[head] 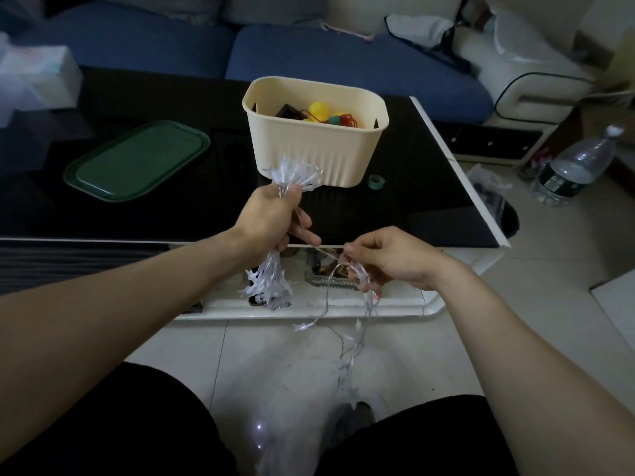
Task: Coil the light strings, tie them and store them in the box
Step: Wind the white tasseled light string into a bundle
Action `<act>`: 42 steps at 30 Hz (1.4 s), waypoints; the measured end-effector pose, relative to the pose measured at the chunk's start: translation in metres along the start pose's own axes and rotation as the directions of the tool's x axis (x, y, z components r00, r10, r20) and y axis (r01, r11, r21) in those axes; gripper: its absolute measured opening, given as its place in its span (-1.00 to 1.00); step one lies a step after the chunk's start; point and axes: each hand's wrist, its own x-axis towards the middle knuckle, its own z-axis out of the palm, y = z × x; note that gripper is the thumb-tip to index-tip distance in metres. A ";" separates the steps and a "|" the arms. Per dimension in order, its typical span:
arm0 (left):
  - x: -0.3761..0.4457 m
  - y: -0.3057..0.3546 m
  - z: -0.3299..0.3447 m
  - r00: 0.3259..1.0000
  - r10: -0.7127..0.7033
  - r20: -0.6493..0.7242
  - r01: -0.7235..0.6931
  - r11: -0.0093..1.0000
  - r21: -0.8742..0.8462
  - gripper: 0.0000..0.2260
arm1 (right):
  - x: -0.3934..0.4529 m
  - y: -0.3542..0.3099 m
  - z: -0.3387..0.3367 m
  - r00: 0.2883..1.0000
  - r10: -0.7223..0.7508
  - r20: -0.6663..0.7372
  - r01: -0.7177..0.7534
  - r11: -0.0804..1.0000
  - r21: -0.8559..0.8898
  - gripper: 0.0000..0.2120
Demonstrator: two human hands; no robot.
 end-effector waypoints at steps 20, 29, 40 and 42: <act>0.004 -0.005 -0.002 1.000 0.003 0.014 -0.004 1.000 0.017 -0.76 | -0.007 0.004 -0.008 0.996 0.018 0.087 -0.018 1.000 -0.001 -0.79; 0.008 -0.009 -0.003 1.000 0.012 0.008 -0.012 0.999 0.043 -0.72 | -0.006 0.003 -0.007 0.997 0.050 0.064 -0.049 0.999 -0.010 -0.81; 0.004 -0.005 -0.004 0.999 0.047 0.008 -0.047 0.997 0.066 -0.74 | -0.007 -0.007 -0.026 0.860 0.462 -0.217 -0.473 0.560 -0.680 -0.53; 0.002 -0.003 -0.004 0.998 0.059 0.011 -0.060 0.996 0.071 -0.74 | -0.003 -0.009 -0.025 0.837 0.452 -0.308 -0.526 0.510 -0.681 -0.25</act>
